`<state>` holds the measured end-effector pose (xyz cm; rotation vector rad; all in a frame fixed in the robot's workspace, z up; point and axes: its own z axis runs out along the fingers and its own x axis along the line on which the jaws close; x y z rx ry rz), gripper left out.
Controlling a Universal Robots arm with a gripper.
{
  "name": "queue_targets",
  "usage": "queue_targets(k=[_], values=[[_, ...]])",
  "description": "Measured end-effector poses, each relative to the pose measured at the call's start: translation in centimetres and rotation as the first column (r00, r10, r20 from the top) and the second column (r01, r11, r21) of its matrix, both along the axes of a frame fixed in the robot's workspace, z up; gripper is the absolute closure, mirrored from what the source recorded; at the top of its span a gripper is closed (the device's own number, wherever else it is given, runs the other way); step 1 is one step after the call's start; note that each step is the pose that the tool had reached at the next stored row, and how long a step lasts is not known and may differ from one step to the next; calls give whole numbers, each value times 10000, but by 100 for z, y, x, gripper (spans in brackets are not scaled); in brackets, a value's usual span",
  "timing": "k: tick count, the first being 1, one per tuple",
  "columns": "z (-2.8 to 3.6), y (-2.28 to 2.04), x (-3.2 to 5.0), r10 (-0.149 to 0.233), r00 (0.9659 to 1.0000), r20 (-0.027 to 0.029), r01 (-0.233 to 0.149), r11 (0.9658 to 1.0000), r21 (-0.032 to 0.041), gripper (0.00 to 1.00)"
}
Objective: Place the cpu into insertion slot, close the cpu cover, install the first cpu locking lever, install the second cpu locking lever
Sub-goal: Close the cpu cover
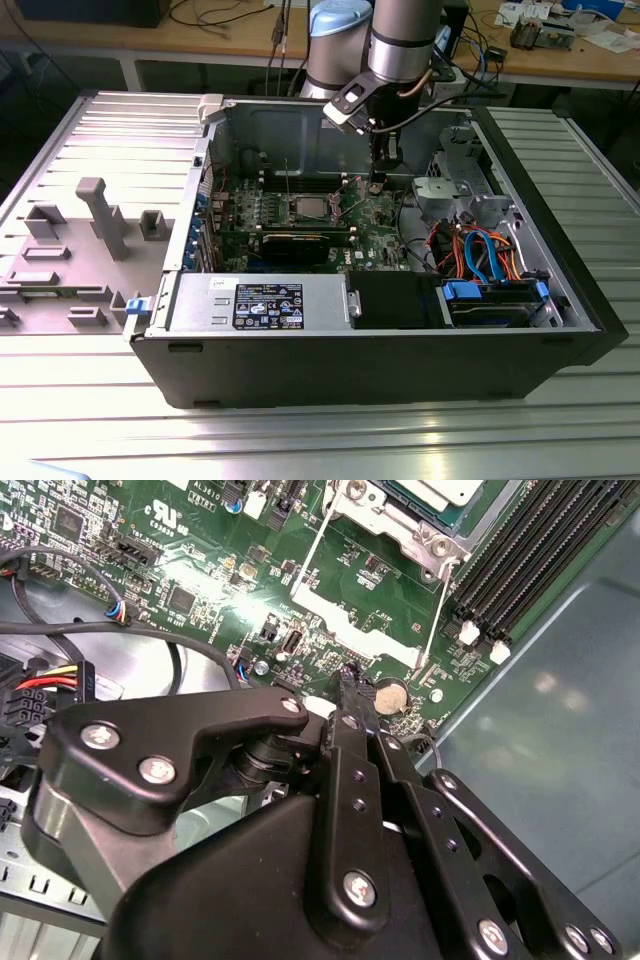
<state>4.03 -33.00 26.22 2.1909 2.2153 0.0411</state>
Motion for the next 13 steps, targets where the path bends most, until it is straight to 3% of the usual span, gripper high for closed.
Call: queue_targets(k=[13], values=[[-57,0,0,0,10000,-1,0,10000,-4,89]])
